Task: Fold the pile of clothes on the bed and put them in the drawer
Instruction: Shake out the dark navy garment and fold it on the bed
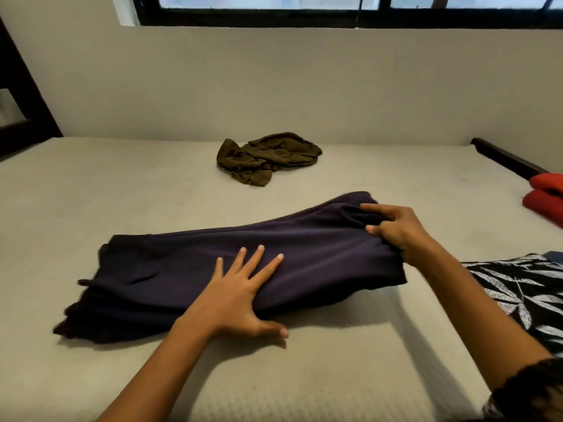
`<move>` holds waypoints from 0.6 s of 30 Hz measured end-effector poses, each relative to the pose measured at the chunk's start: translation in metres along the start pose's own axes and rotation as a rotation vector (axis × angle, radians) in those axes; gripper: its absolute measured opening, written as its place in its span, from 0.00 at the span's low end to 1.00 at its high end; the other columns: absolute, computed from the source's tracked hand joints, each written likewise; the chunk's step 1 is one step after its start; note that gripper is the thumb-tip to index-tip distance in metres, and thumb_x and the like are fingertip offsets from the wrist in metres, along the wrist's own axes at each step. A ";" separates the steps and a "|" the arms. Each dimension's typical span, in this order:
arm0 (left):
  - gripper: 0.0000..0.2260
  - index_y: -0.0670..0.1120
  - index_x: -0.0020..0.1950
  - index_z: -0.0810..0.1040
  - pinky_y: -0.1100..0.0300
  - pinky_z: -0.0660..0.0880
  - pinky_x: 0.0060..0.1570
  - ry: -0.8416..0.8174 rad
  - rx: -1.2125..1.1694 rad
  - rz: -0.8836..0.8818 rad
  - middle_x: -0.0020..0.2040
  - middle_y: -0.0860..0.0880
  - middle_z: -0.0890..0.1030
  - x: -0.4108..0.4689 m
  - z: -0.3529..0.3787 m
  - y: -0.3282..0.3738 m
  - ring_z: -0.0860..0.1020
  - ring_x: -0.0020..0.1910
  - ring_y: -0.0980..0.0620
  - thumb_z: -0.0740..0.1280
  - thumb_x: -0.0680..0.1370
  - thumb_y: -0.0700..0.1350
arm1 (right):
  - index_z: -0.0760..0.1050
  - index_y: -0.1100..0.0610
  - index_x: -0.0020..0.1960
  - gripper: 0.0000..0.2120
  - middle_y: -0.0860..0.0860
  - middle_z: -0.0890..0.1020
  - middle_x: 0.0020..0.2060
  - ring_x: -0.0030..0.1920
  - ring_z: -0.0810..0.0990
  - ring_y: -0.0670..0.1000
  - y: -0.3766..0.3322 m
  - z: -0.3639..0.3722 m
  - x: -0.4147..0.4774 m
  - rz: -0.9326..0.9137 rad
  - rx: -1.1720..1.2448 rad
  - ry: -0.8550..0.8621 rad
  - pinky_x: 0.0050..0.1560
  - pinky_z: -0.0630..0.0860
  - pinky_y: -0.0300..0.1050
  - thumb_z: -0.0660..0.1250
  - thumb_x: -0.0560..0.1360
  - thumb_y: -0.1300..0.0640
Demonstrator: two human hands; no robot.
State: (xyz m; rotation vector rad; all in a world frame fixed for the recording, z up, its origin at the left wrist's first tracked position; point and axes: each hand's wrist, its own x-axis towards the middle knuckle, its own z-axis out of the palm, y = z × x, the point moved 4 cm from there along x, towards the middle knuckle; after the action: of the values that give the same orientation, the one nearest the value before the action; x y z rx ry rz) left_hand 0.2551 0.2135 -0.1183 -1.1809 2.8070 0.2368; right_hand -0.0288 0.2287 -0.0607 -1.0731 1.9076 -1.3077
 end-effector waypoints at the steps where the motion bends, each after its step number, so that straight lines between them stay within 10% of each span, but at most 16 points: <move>1: 0.49 0.66 0.66 0.26 0.44 0.34 0.69 0.003 0.005 0.050 0.72 0.55 0.29 0.005 0.001 0.016 0.33 0.74 0.47 0.55 0.59 0.79 | 0.75 0.57 0.64 0.24 0.57 0.79 0.57 0.50 0.77 0.51 0.009 -0.020 0.003 0.009 -0.040 0.029 0.56 0.73 0.44 0.65 0.72 0.74; 12: 0.41 0.70 0.64 0.29 0.40 0.31 0.69 -0.108 -0.035 0.037 0.75 0.52 0.31 0.038 0.010 0.068 0.32 0.74 0.46 0.29 0.53 0.81 | 0.64 0.51 0.72 0.30 0.52 0.72 0.68 0.61 0.75 0.54 0.055 -0.079 -0.051 -0.068 -0.645 -0.156 0.57 0.68 0.42 0.69 0.73 0.49; 18: 0.37 0.64 0.73 0.38 0.42 0.32 0.70 -0.095 -0.177 0.043 0.76 0.52 0.34 0.073 0.006 0.115 0.31 0.73 0.48 0.34 0.65 0.73 | 0.51 0.51 0.76 0.55 0.47 0.69 0.68 0.64 0.72 0.51 0.067 -0.082 -0.082 -0.028 -0.696 -0.323 0.58 0.69 0.38 0.79 0.59 0.44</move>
State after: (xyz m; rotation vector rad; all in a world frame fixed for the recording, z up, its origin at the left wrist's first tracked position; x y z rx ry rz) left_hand 0.1216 0.2427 -0.1223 -1.1101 2.7771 0.5396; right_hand -0.0735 0.3508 -0.0927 -1.5313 2.1307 -0.4175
